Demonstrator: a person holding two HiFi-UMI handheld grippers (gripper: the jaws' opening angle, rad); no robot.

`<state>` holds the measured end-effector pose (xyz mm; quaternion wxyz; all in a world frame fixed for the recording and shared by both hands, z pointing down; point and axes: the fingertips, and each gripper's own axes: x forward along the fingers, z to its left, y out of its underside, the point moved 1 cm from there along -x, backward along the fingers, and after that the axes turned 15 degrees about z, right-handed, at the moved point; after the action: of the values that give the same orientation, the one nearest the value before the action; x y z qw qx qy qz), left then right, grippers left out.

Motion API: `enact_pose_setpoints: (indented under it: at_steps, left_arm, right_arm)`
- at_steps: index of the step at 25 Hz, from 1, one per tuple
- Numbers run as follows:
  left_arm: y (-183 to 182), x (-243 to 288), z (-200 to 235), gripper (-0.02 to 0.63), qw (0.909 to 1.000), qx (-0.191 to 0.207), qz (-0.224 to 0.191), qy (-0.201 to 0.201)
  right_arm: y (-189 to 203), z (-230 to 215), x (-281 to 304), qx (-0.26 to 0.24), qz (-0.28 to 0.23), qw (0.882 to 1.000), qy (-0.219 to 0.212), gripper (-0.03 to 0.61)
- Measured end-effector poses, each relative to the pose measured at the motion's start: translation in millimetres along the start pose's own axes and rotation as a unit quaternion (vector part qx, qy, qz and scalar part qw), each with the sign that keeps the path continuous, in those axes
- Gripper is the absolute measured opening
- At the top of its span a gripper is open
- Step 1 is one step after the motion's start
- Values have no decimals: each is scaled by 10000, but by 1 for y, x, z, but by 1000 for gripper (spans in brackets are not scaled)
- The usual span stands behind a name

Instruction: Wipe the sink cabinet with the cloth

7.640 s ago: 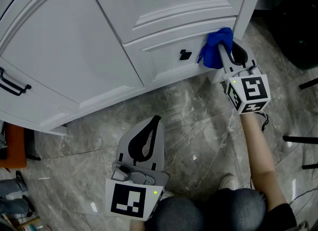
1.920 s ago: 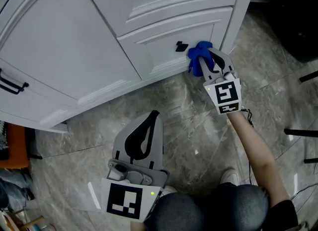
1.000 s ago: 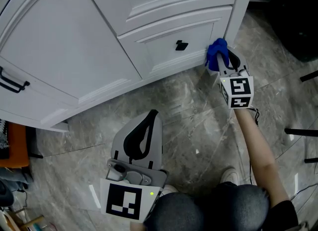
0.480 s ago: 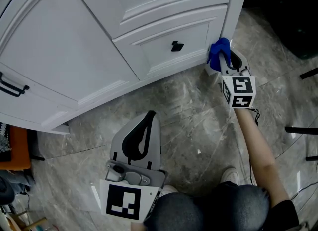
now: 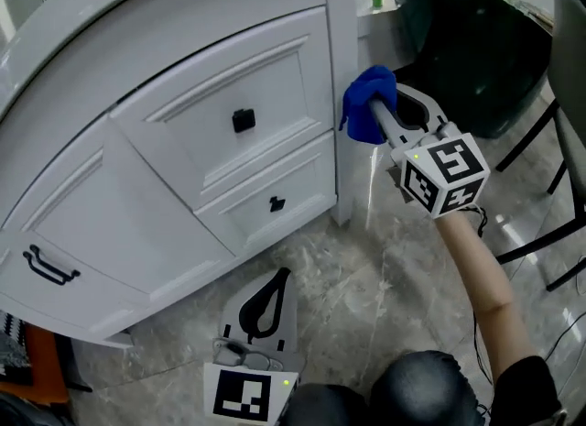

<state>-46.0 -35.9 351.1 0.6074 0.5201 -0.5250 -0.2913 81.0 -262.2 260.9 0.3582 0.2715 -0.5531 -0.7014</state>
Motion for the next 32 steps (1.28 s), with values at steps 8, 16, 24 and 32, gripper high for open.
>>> enact_pose_setpoints:
  at_steps: [8,16,24,32]
  left_arm:
    - [-56,58,-97,5,9693,-271,-51,2444]
    - [-34,65,-148,4,9674,1047,260,2293]
    - [-33,70,-134,3,9744,520,-14,2188]
    - [-44,66,-118,4,9809,251,-355,1895]
  right_arm:
    - [-176,-50,7,-359,-703,9958,456,60]
    - [-170,-35,30,-551,-656,9951,483,61]
    - [-176,-36,35,-552,-909,9930,504,60]
    - [-165,-32,33,-636,-1182,9875,830,60]
